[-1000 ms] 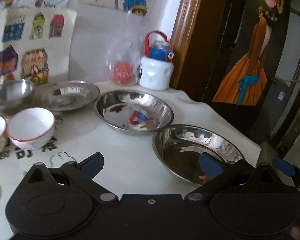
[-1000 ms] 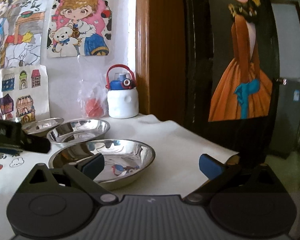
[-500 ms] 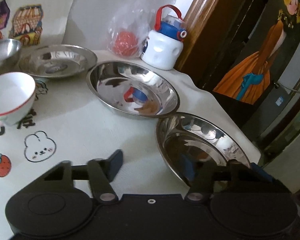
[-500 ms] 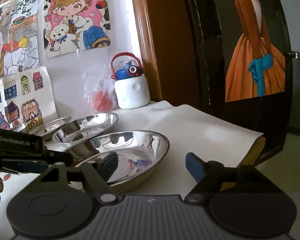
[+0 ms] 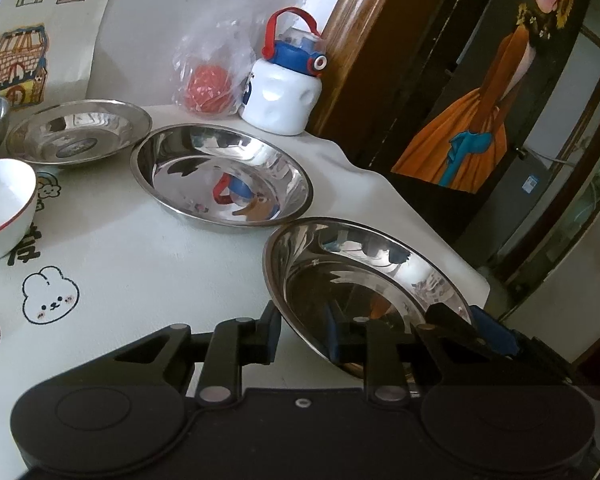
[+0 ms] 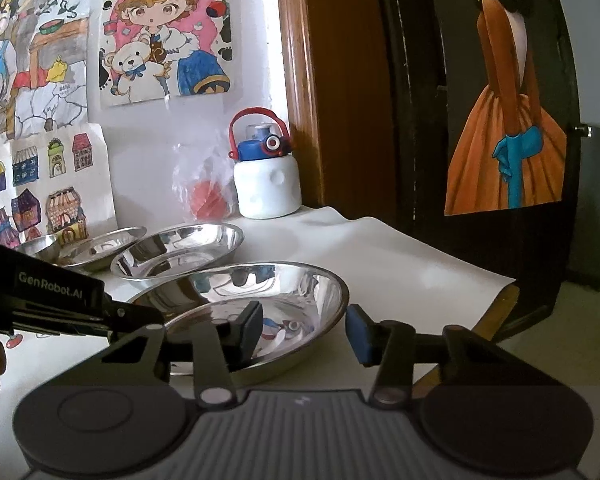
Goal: Organize plates and bowls
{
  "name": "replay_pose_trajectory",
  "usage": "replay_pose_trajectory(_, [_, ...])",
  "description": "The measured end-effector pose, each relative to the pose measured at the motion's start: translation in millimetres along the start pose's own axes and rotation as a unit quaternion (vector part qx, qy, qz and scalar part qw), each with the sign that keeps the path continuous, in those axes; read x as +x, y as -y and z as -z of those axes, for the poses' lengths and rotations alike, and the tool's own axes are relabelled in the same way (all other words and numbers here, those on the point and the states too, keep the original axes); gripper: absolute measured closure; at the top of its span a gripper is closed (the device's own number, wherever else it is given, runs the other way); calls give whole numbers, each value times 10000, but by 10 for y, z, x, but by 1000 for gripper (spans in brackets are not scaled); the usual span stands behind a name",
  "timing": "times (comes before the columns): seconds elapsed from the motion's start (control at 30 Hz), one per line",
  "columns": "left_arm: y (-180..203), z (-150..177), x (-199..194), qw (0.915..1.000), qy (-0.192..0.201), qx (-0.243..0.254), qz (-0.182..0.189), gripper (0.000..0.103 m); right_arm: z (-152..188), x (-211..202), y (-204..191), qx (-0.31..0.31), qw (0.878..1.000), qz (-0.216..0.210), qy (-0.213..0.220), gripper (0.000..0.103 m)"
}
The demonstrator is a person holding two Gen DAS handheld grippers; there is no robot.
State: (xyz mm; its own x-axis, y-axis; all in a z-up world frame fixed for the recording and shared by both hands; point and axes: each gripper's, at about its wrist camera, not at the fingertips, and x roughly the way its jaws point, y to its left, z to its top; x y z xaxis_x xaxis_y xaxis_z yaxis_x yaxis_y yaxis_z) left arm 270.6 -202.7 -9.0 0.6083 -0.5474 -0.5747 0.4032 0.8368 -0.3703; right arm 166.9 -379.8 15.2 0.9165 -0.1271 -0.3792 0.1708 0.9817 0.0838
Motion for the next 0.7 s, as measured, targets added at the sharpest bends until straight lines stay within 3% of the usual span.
replay_pose_trajectory(0.33, [114,-42,-350,9981,544,295,-28,78,-159,-239,-142,-135,9992,80,364,52])
replay_pose_trajectory(0.7, [-256,-300,-365,9938,959,-43,-560,76,-407,132,-569,-378,9969,-249,646,52])
